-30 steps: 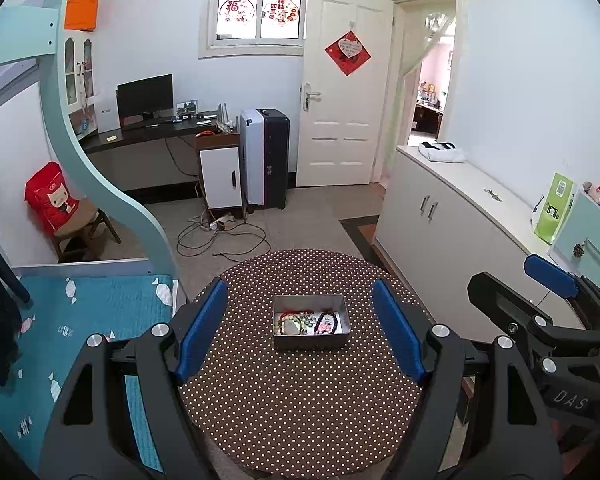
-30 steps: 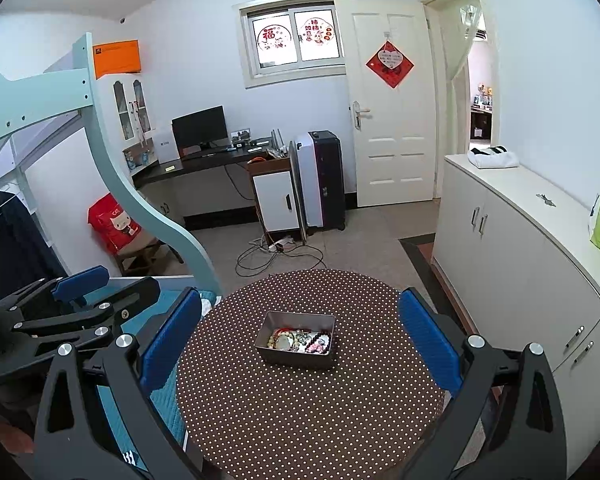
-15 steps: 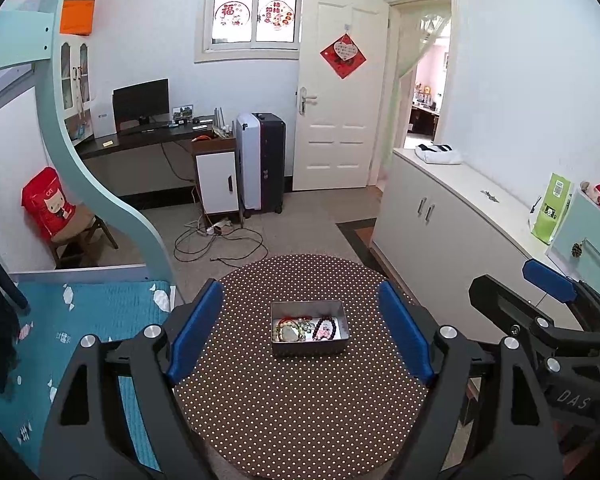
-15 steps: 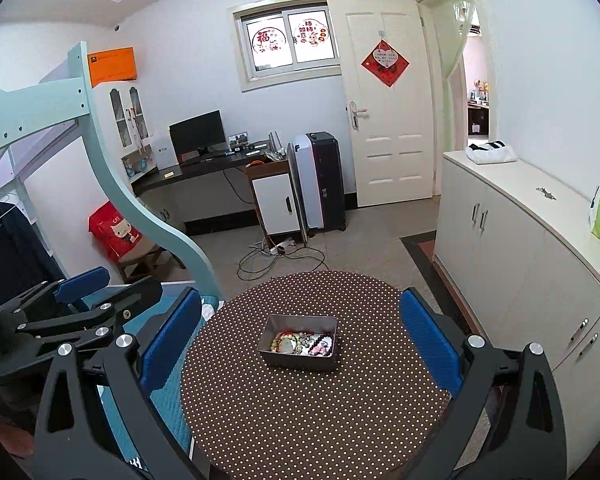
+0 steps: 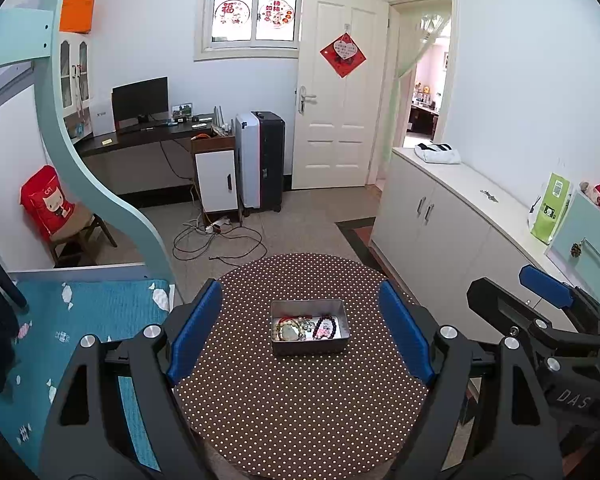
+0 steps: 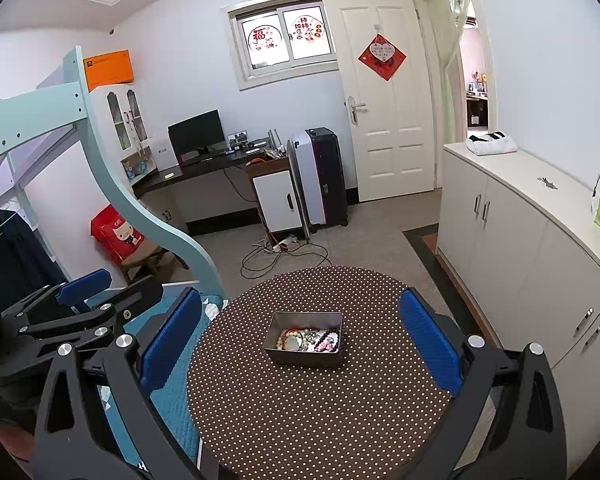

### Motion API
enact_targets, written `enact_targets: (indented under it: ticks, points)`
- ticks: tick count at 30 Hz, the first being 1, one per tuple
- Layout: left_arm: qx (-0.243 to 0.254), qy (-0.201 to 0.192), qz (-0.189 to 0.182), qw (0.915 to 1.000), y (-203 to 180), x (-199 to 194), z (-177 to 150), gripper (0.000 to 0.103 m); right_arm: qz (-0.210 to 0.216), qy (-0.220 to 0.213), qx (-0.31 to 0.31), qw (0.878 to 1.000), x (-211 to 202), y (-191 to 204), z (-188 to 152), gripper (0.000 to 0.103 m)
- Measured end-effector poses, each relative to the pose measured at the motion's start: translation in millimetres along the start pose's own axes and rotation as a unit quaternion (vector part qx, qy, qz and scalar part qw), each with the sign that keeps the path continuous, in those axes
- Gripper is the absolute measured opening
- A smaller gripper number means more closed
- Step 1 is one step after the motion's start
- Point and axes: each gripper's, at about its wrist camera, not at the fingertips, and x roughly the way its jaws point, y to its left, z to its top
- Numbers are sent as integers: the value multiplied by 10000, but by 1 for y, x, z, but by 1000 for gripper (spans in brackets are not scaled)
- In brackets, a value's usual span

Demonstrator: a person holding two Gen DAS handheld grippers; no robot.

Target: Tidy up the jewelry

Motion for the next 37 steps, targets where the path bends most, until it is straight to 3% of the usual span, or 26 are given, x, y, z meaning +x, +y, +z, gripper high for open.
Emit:
enact_targets:
  ticks: [37]
  points:
    - [6,50,-74,10000,-9,25,9,81,-3,120,97,9999,14,-8,8,96]
